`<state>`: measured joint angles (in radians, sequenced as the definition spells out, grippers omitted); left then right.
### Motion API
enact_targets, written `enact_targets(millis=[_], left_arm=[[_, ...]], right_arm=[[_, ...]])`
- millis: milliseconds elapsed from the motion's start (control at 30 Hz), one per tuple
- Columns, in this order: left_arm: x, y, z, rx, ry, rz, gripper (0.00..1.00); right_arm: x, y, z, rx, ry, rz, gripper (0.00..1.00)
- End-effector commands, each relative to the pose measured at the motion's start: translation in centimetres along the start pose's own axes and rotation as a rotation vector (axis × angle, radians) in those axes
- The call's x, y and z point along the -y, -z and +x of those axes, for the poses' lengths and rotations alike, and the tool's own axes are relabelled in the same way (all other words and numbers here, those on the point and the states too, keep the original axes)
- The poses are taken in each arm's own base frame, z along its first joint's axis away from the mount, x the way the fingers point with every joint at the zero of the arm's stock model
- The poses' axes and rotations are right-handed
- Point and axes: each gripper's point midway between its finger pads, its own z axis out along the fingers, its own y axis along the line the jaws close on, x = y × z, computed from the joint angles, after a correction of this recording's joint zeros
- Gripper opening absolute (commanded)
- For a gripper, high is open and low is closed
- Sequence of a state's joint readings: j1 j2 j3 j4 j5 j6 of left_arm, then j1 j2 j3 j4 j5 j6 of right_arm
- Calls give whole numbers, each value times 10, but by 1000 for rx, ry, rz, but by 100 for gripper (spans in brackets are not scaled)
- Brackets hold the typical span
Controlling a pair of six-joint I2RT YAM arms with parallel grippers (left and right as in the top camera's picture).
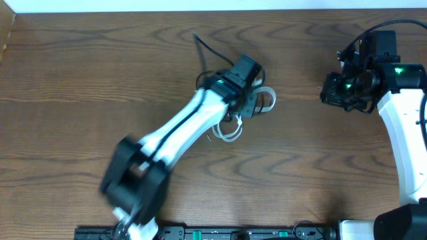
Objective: Untangle cables
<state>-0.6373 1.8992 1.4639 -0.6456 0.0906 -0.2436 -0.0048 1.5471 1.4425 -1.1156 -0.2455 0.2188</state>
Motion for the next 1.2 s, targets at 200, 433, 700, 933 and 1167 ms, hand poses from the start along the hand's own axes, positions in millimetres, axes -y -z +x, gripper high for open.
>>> enact_targets(millis=[200,433,700,933,1167], left_arm=[[32,196,-63,499,67,215,7],[24,205,-68,525,123,223,7],[-8,179,-77,473,368,208,7],[7,170,-66,413,357,234,7],[24,173,-67,405,334,302,7]], right_arm=[[-52,9,-5,36,212,-303,7],[-118,47,-3,104,403,-737,36],[-134,49,6,80,432,-783,64],[-144,22,-6,74,276,-605,71],[-136,-36,-30,140,-35,-315,61]])
